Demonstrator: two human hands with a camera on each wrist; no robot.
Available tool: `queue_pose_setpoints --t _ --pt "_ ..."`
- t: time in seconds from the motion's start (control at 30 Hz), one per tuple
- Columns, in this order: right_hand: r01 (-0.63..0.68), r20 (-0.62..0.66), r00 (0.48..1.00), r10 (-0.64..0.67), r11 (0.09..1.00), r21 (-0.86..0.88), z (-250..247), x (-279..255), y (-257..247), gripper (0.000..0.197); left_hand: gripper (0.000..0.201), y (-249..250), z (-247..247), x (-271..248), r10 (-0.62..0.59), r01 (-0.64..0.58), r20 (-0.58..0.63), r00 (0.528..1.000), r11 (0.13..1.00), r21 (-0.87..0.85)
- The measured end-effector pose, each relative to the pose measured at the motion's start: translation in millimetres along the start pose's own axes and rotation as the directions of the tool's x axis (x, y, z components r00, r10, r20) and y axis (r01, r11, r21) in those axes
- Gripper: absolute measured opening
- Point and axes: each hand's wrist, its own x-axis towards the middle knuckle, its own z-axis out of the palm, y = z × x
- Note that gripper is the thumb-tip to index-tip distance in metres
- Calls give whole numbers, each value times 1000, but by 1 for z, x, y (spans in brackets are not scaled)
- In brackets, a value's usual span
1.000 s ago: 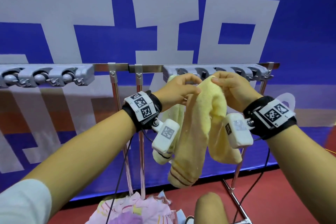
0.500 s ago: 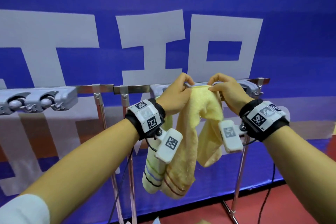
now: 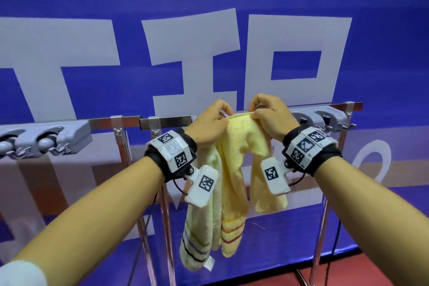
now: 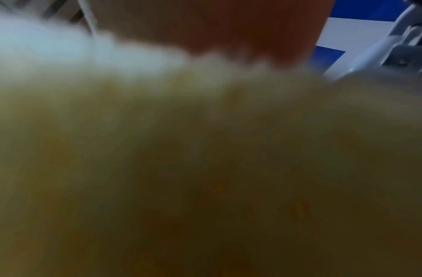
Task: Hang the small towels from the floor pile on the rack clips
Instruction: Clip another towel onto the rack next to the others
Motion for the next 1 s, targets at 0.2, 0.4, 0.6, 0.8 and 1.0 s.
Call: queue_pose_setpoints --t 0.2,0.4,0.6,0.8,1.0 --pt "50 28 999 -42 923 -381 9 6 18 18 12 -9 11 10 16 -12 -21 1000 988 152" --pt "96 53 995 -81 790 -606 9 9 24 30 7 -6 17 13 33 -10 -87 996 966 259" --pt "195 -8 966 -257 752 -630 3 -13 28 33 9 -10 14 4 110 -89 -57 992 954 285" --pt "384 -52 909 -413 879 -284 9 -57 39 35 21 -16 18 -17 235 -212 -35 971 923 320" --pt "250 103 965 -242 966 -70 30 -91 36 59 33 -12 20 -47 286 -258 2 958 862 436"
